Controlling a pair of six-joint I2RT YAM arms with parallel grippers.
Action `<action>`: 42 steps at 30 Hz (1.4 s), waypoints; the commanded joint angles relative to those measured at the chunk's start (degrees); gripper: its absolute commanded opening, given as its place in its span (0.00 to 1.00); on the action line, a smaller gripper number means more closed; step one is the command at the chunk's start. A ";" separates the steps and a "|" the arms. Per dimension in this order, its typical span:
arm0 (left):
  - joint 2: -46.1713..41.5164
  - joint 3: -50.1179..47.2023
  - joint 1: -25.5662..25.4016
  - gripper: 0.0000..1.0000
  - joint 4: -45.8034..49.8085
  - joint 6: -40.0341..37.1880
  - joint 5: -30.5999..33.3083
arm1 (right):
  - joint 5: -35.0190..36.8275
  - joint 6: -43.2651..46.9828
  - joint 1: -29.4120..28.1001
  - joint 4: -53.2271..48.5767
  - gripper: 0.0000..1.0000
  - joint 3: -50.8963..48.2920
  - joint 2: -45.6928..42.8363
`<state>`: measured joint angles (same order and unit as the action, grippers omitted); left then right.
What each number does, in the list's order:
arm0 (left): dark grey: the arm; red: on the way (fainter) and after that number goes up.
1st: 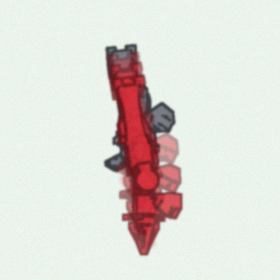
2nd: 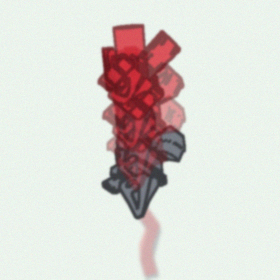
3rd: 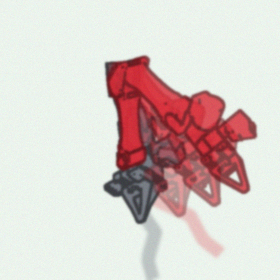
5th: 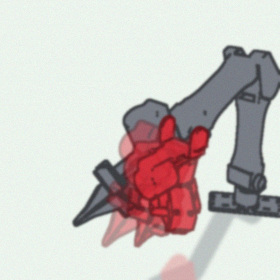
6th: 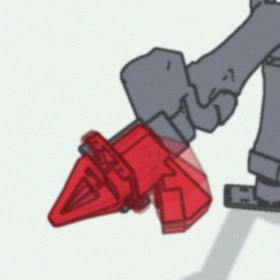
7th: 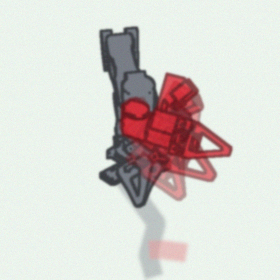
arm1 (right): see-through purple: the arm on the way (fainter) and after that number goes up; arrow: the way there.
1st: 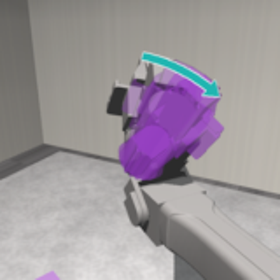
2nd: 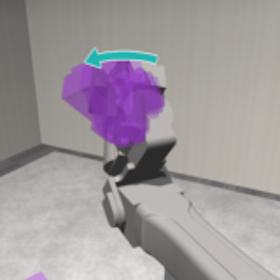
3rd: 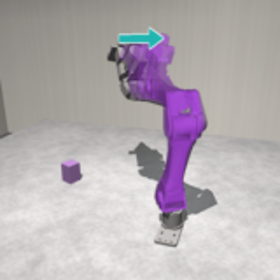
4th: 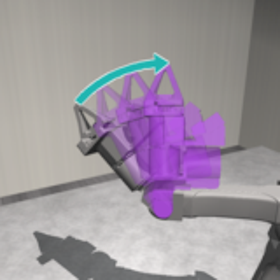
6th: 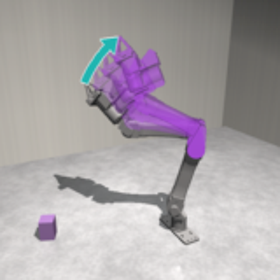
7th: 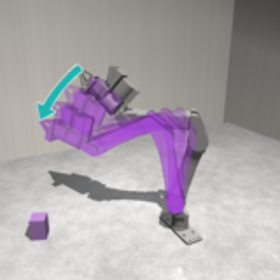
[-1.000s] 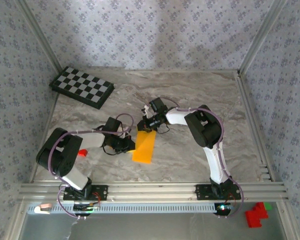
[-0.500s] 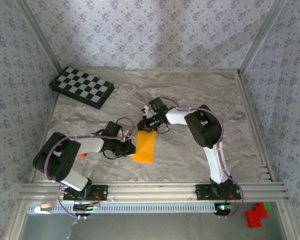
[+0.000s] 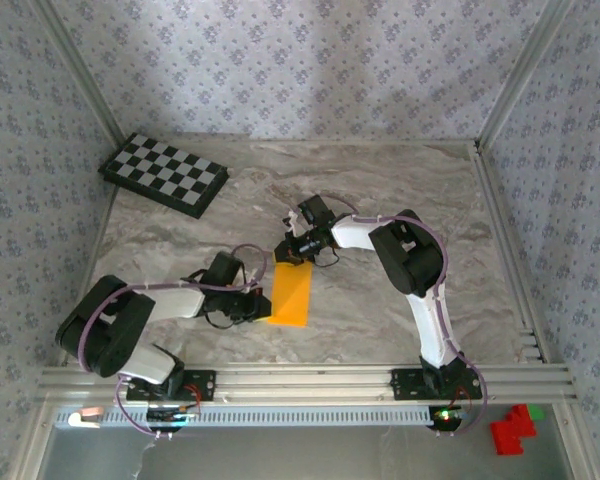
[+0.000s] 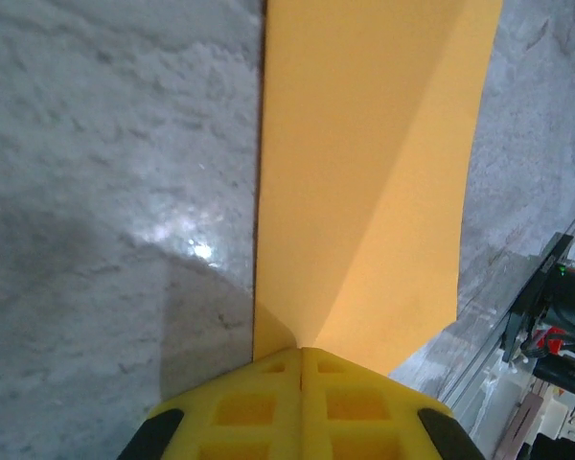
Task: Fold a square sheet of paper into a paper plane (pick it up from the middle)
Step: First fold in half a square sheet of paper at the center of the table.
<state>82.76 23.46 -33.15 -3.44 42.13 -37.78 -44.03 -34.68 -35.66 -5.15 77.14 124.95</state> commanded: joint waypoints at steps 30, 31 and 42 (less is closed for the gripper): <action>-12.73 7.27 -0.09 0.05 9.66 4.54 11.05 | 1.32 9.10 3.89 -13.11 0.25 -1.14 -10.64; -11.66 8.04 -0.85 0.05 9.57 4.38 11.79 | 2.01 9.08 4.45 -12.92 0.26 -3.29 -12.92; 4.66 16.35 -2.38 0.03 3.85 1.00 13.23 | 22.57 7.10 2.25 -19.59 0.37 -24.82 -36.80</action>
<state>84.25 37.43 -35.05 2.92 44.84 -25.28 -27.94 -26.35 -31.99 -21.30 55.11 90.74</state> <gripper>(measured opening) 0.049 0.365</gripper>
